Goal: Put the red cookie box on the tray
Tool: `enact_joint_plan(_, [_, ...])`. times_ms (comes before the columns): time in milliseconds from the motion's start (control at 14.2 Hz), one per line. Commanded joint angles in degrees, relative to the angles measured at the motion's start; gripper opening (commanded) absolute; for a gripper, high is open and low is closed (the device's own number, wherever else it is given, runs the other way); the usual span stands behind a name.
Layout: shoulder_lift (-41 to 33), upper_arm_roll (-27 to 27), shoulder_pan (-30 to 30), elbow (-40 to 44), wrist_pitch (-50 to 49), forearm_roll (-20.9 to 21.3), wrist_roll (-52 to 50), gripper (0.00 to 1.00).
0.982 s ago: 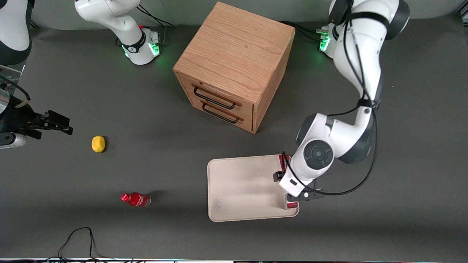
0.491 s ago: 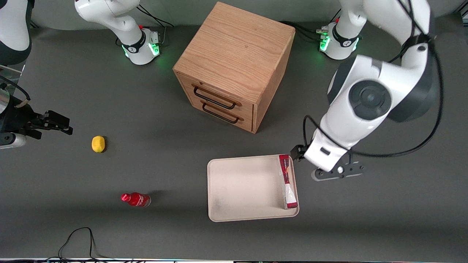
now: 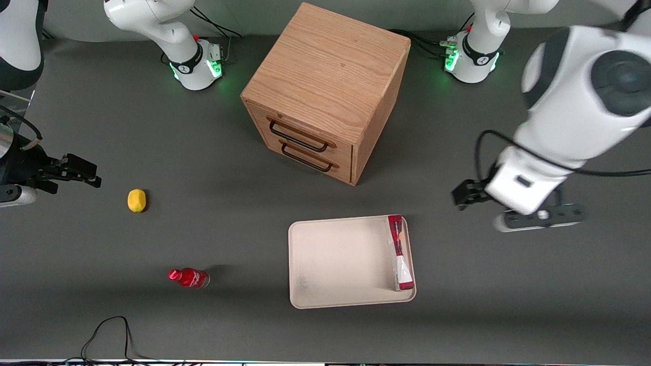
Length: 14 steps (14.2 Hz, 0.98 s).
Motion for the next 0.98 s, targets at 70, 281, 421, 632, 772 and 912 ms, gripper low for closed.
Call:
enact_joint_plan(70, [-10.63, -0.42, 7.38, -11.45, 1.09, -0.63, 11.16, 1.00])
enact_joint_plan(281, [-13.80, -0.42, 12.30, -15.06, 1.35, -0.63, 18.12, 1.00])
enact_joint_plan(421, [-15.56, -0.34, 14.07, -17.43, 3.53, -0.54, 18.93, 1.00])
enact_joint_plan(632, [-16.27, -0.25, 14.43, -19.90, 5.40, 0.25, 18.66, 1.00])
enact_joint_plan(772, [-16.09, -0.16, 14.34, -19.99, 5.13, 0.34, 18.75, 1.00])
enact_joint_plan(912, [-16.09, -0.16, 13.64, -19.47, 5.22, 0.43, 17.96, 1.00])
